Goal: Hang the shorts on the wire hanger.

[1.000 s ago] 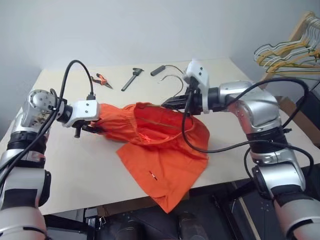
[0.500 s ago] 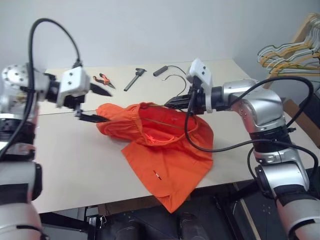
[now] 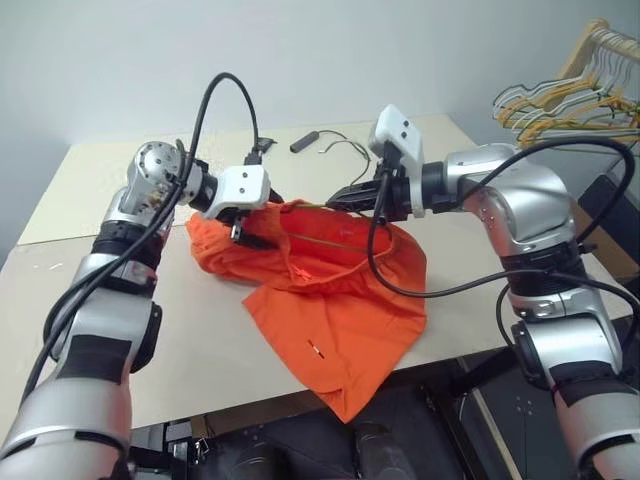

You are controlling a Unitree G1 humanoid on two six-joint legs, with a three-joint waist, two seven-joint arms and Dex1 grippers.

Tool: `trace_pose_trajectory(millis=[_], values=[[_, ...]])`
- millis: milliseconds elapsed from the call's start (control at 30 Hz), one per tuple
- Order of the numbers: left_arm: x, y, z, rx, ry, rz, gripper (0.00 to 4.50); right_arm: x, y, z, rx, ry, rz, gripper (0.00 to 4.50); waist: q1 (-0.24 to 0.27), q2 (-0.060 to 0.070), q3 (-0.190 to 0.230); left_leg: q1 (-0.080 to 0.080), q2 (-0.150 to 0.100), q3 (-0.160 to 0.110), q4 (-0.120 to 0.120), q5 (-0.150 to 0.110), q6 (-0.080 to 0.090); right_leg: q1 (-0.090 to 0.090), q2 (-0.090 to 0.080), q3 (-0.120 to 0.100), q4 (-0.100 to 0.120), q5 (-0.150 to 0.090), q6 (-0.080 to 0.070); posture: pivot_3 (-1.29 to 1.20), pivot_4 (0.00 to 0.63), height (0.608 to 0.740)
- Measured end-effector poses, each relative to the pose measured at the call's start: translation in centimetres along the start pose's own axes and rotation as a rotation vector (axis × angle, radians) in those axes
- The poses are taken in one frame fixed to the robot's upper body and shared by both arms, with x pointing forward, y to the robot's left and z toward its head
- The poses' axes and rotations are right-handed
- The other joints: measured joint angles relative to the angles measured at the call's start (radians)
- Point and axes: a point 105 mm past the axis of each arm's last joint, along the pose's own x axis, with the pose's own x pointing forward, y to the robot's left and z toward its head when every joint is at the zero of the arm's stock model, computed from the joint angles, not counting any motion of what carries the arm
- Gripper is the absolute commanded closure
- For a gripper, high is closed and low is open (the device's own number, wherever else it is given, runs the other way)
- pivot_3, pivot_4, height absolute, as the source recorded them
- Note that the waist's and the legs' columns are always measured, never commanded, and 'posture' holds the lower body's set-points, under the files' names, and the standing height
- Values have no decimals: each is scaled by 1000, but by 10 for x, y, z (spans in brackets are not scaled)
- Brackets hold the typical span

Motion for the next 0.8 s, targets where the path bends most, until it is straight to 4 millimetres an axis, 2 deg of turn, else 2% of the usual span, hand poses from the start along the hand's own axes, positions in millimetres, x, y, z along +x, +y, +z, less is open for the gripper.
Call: trace_pose_trajectory(millis=[67, 467, 700, 800], values=[[0, 1, -2, -11, 13, -5, 606, -1, 1, 0, -1, 3, 5, 4500, -5, 0, 0, 0, 0, 0, 0, 0, 0, 0, 0, 0, 0, 0, 0, -175, 14, 740], [5, -3, -3, -72, 11, -89, 4446, -3, 1, 5, -11, 5, 5, 4500, -9, 0, 0, 0, 0, 0, 0, -1, 1, 0, 0, 0, 0, 0, 0, -174, 9, 740], [4, -4, -3, -81, 6, -103, 4486, -3, 2, 5, -14, 5, 11, 4500, -9, 0, 0, 0, 0, 0, 0, -1, 1, 0, 0, 0, 0, 0, 0, -181, 10, 740], [3, -4, -3, -93, -5, -101, 4500, -3, 3, 5, -18, 6, 18, 3646, -10, 0, 0, 0, 0, -1, 0, -1, 1, 0, 0, 0, 0, 0, 0, -192, 14, 740]])
